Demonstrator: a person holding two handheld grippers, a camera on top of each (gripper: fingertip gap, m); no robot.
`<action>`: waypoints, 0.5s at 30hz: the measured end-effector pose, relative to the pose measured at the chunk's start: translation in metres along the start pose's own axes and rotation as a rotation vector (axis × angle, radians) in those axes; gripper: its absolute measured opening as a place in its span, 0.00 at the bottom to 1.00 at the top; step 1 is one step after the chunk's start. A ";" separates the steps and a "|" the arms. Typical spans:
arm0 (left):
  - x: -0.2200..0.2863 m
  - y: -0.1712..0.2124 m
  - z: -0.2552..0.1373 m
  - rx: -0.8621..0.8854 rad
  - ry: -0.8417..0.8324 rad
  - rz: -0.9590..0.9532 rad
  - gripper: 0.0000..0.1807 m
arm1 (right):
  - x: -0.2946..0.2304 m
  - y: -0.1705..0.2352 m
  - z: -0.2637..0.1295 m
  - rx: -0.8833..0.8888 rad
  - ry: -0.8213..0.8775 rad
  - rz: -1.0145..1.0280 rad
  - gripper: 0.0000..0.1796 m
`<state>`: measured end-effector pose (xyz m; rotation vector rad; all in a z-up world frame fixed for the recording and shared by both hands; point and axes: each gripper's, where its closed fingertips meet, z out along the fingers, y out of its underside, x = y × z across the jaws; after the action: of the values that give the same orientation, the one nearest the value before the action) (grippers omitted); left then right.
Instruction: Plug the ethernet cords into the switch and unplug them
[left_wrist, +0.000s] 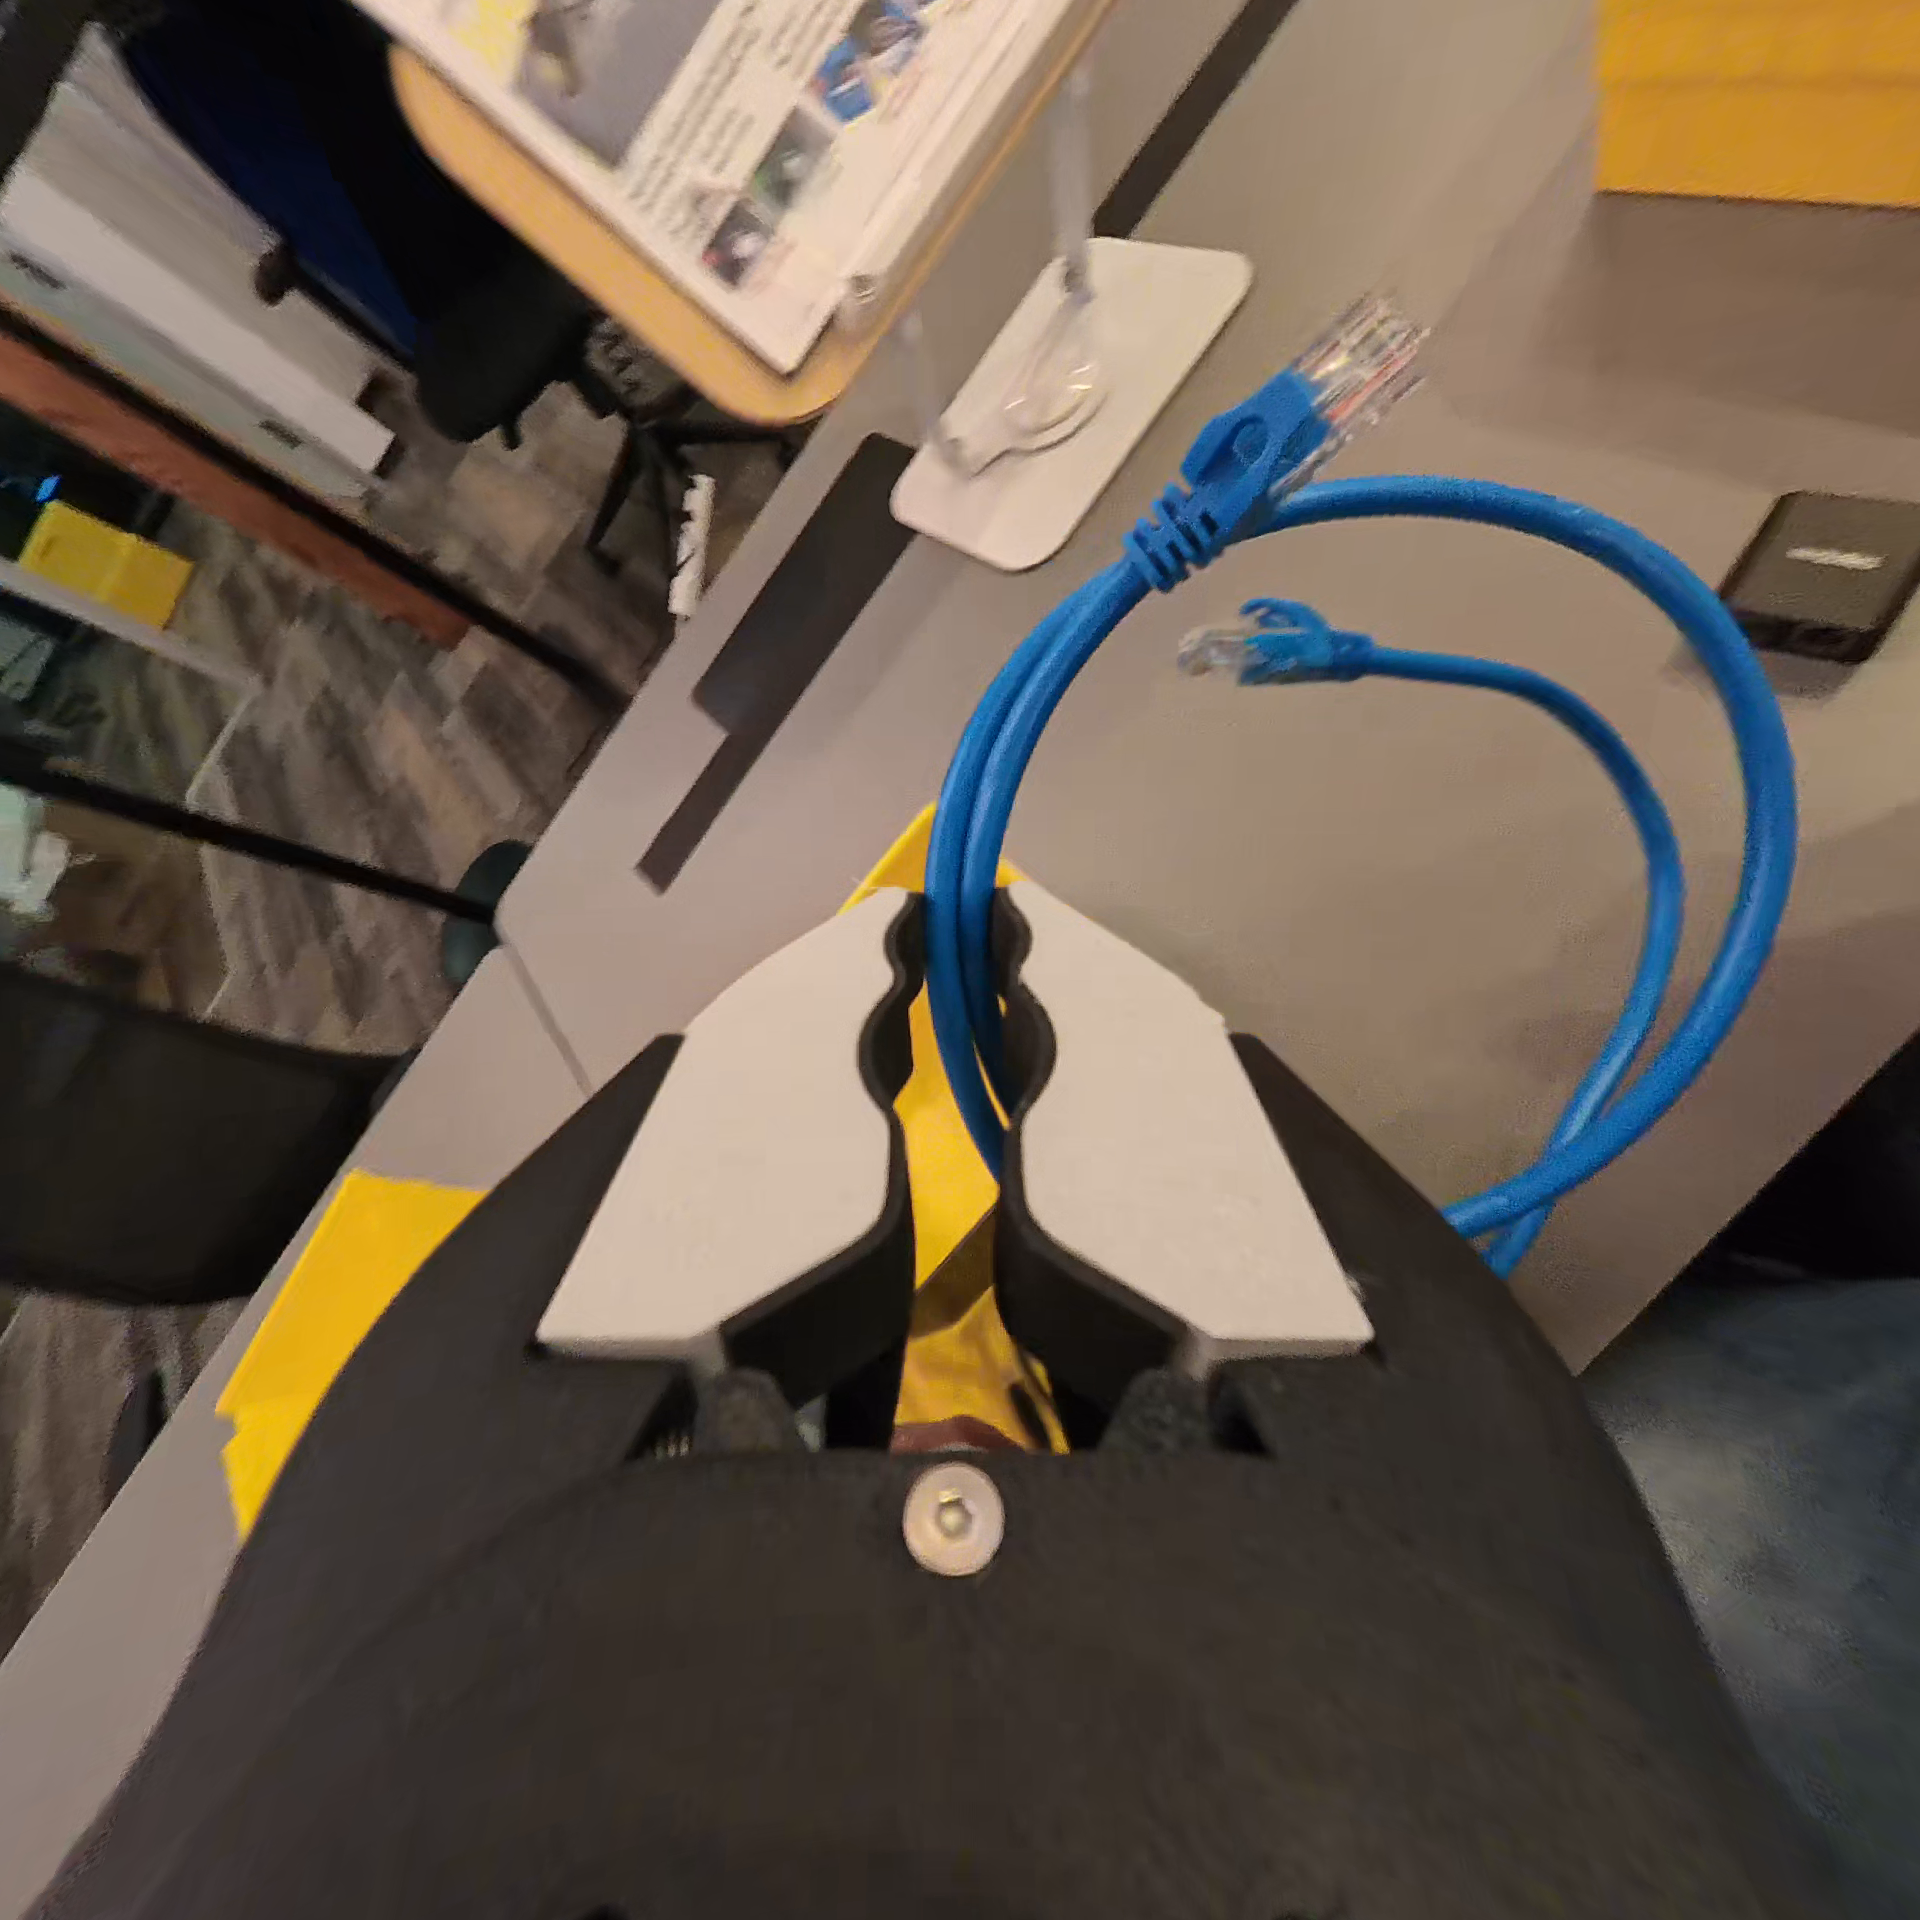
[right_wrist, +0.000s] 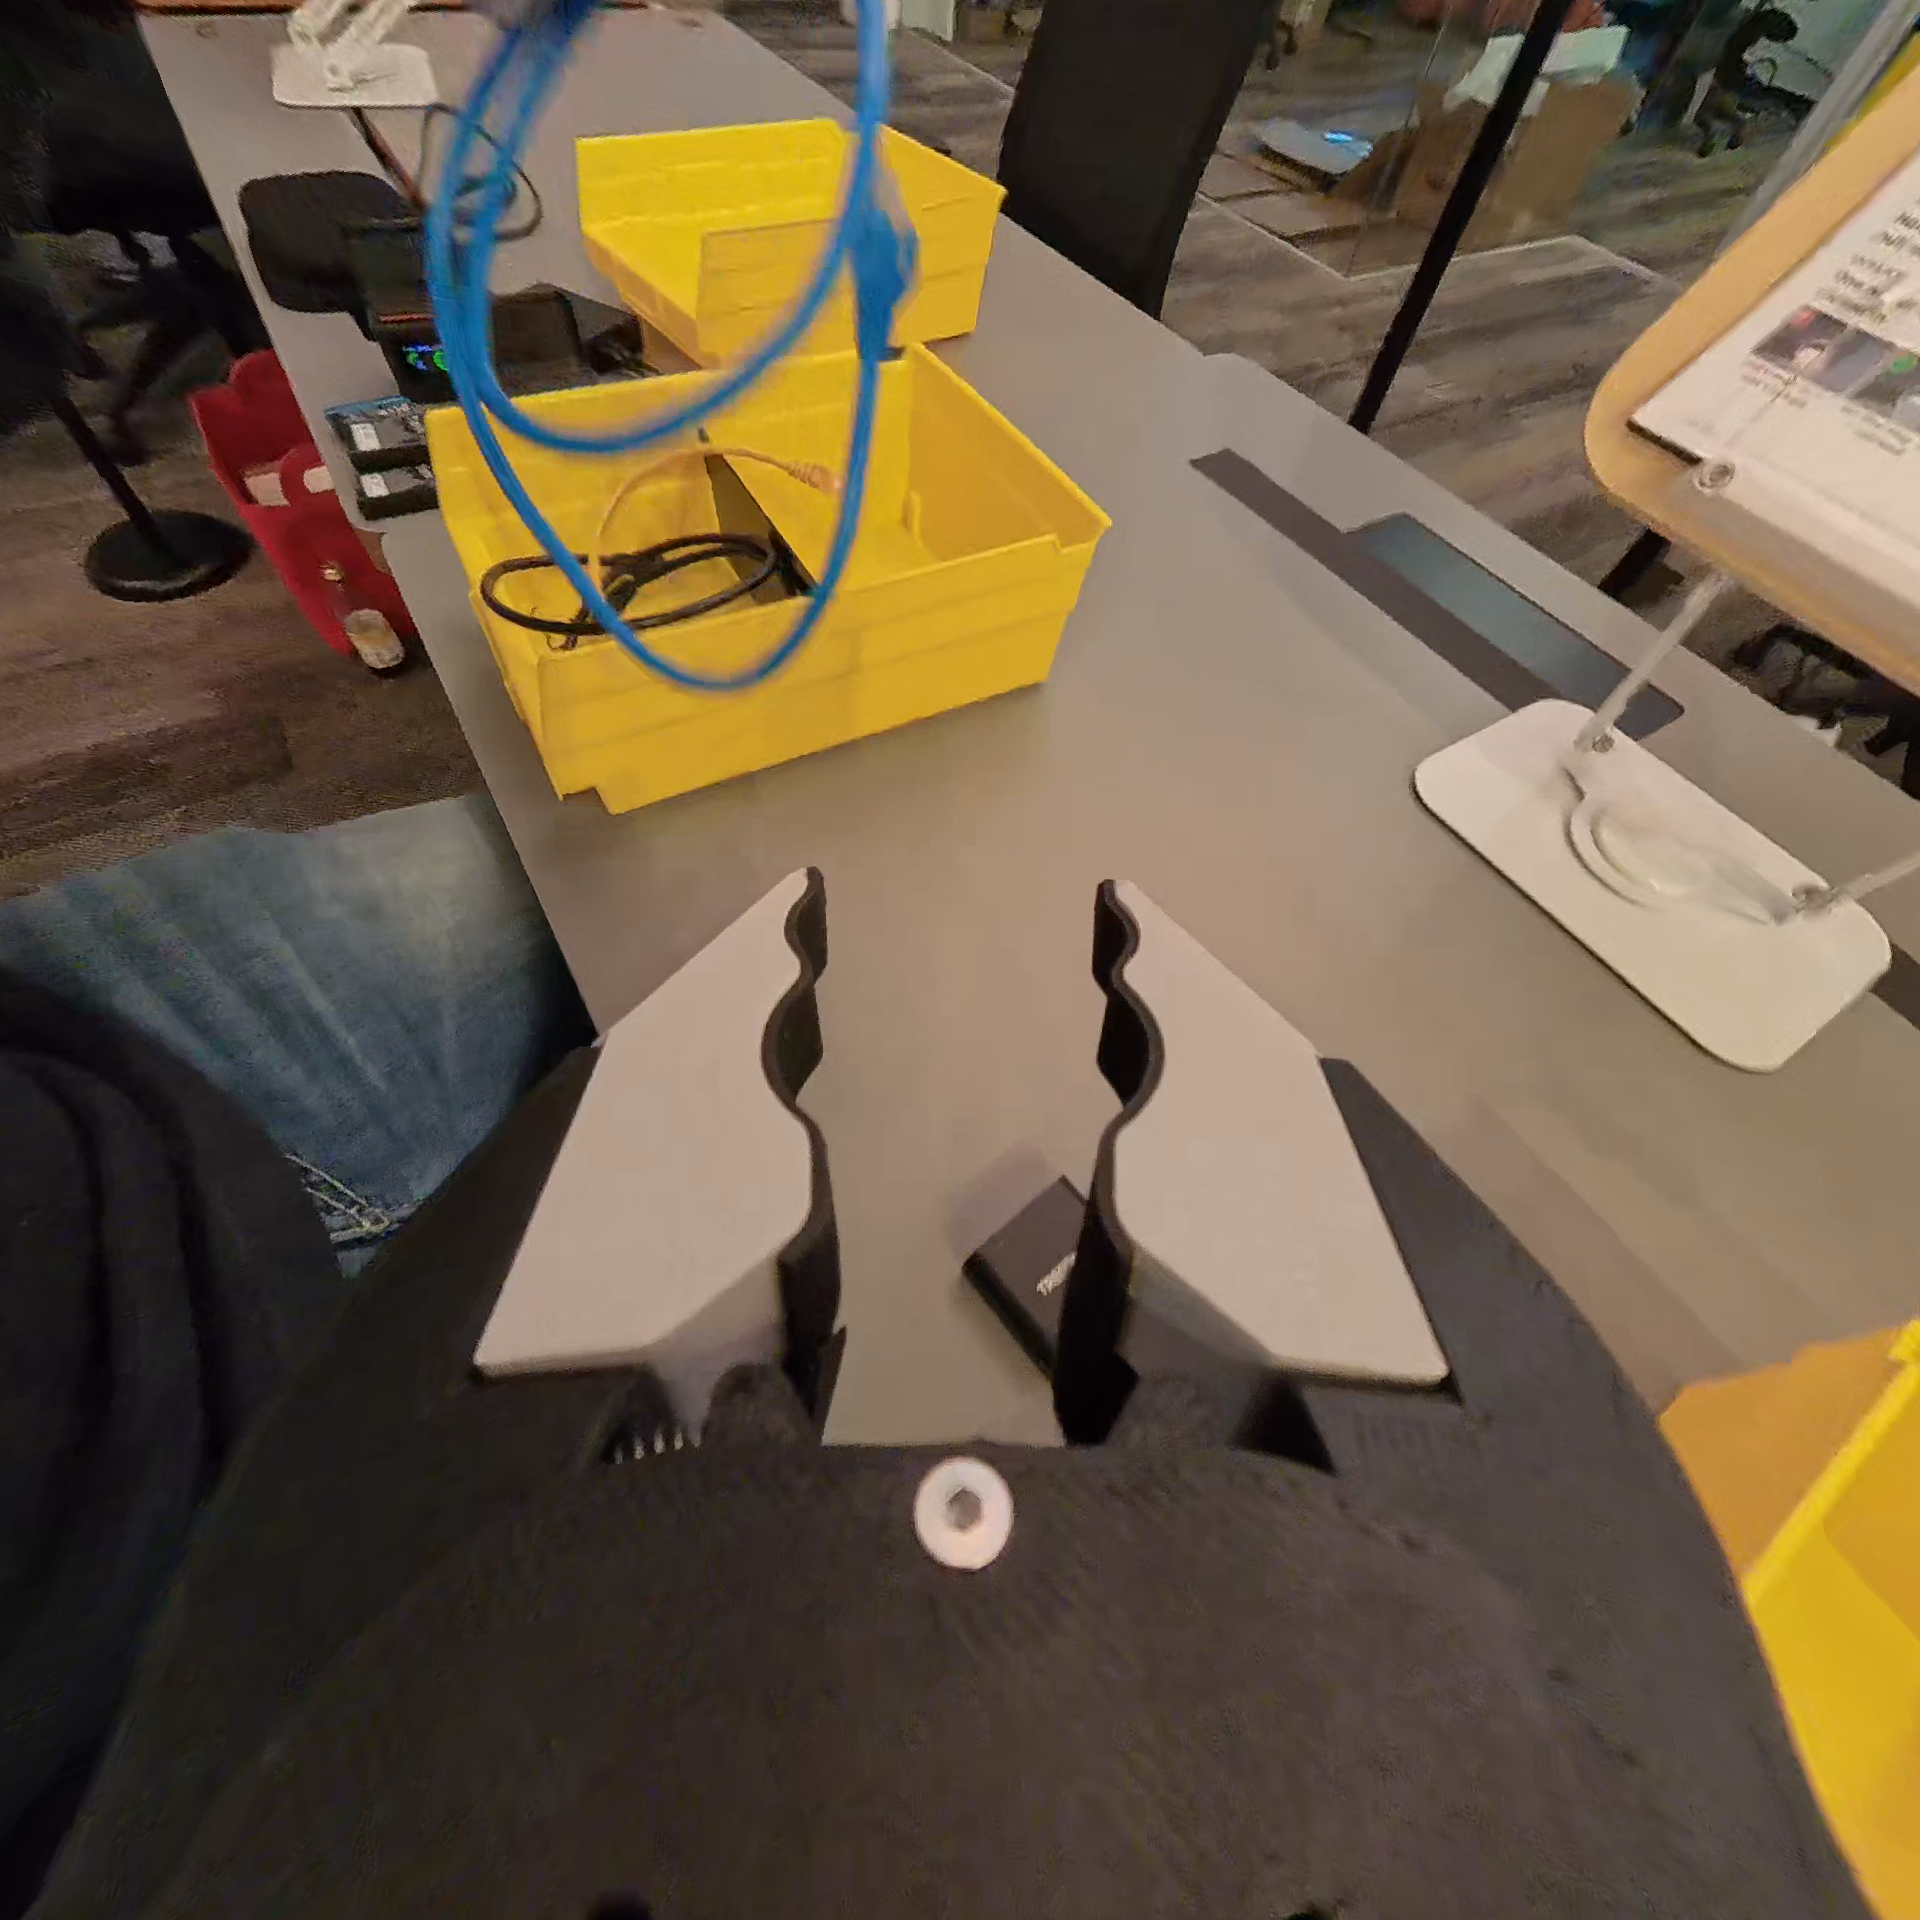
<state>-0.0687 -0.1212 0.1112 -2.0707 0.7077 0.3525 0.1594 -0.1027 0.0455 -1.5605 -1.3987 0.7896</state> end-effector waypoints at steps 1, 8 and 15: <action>0.013 -0.005 0.013 -0.007 0.027 0.010 0.06 | -0.001 -0.006 0.003 0.019 -0.014 -0.013 0.28; 0.089 -0.013 0.089 -0.064 0.171 0.054 0.06 | 0.016 -0.016 0.035 0.080 -0.008 -0.069 0.27; 0.120 -0.011 0.108 -0.073 0.239 0.079 0.06 | 0.023 -0.004 0.066 0.074 -0.030 -0.140 0.18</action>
<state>0.0349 -0.0694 -0.0011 -2.1811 0.9335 0.1780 0.1033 -0.0680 0.0235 -1.3834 -1.4670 0.7738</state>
